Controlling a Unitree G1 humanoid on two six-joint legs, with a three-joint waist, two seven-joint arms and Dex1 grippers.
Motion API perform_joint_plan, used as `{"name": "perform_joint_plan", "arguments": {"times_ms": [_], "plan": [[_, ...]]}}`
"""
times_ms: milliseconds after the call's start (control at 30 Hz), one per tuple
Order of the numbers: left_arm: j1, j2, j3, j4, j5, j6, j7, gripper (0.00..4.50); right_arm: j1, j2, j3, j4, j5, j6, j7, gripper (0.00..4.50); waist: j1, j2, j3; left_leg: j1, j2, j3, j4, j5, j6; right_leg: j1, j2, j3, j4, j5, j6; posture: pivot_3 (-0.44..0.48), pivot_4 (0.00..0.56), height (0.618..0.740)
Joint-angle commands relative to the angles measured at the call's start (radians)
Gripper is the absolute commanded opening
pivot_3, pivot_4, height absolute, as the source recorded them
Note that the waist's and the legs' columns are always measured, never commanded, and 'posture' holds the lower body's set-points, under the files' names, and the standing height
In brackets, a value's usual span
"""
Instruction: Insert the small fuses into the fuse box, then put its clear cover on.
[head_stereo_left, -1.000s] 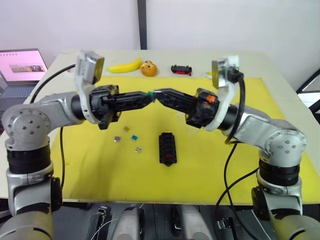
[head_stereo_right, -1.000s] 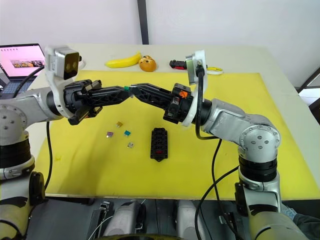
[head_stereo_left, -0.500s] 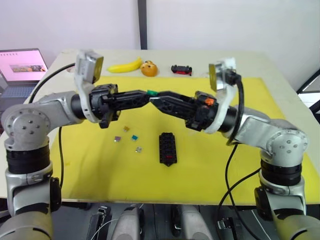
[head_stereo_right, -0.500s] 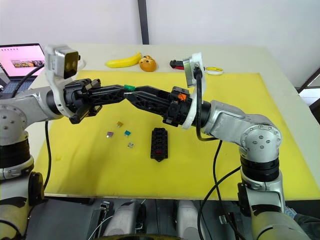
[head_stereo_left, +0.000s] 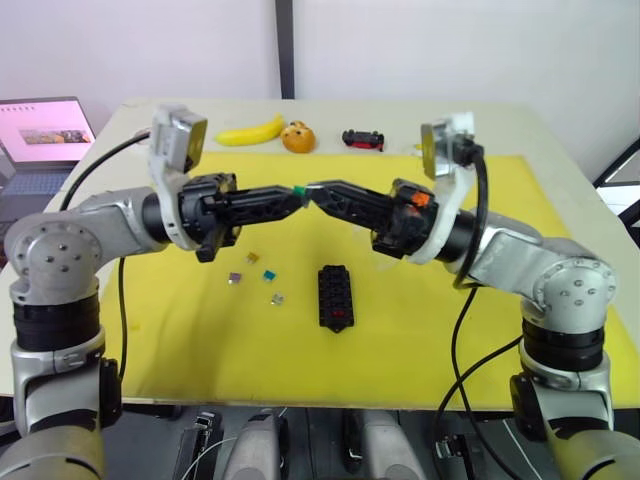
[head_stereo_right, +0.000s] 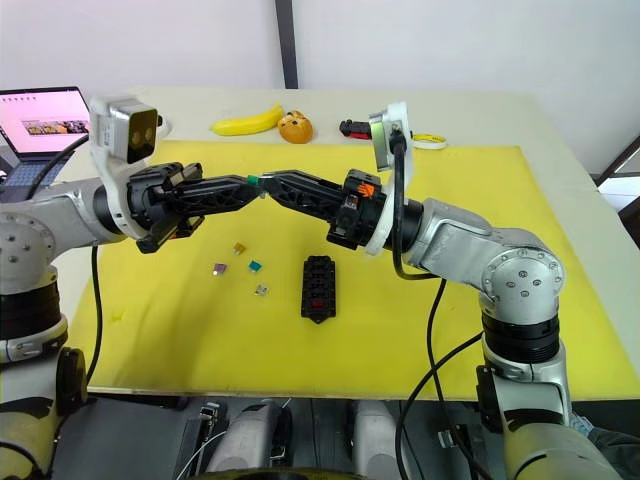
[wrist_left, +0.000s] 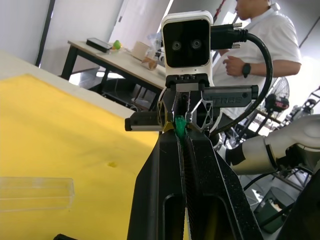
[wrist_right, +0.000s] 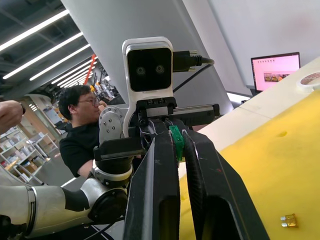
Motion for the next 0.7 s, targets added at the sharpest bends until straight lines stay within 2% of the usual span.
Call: {"name": "perform_joint_plan", "arguments": {"times_ms": [33, 700], "plan": [[-0.015, 0.009, 0.02, -0.015, -0.009, -0.018, 0.013, 0.0, -0.015, -0.006, -0.002, -0.032, 0.028, -0.008, 0.006, 0.29, 0.0, 0.0, 0.0, 0.0, 0.0, 0.0, 0.0, 0.0, 0.0, 0.0, 0.0, 0.0, 0.0, 0.0, 0.0, 0.0, 0.15, 0.737], [-0.034, 0.005, 0.02, -0.007, -0.029, -0.017, 0.032, 0.0, -0.015, -0.01, 0.01, -0.037, 0.015, 0.001, 0.019, 0.29, 0.0, 0.0, 0.0, 0.0, 0.0, 0.0, 0.0, 0.0, 0.0, 0.0, 0.0, 0.0, 0.0, 0.0, 0.0, 0.0, 0.15, 0.737]]}}
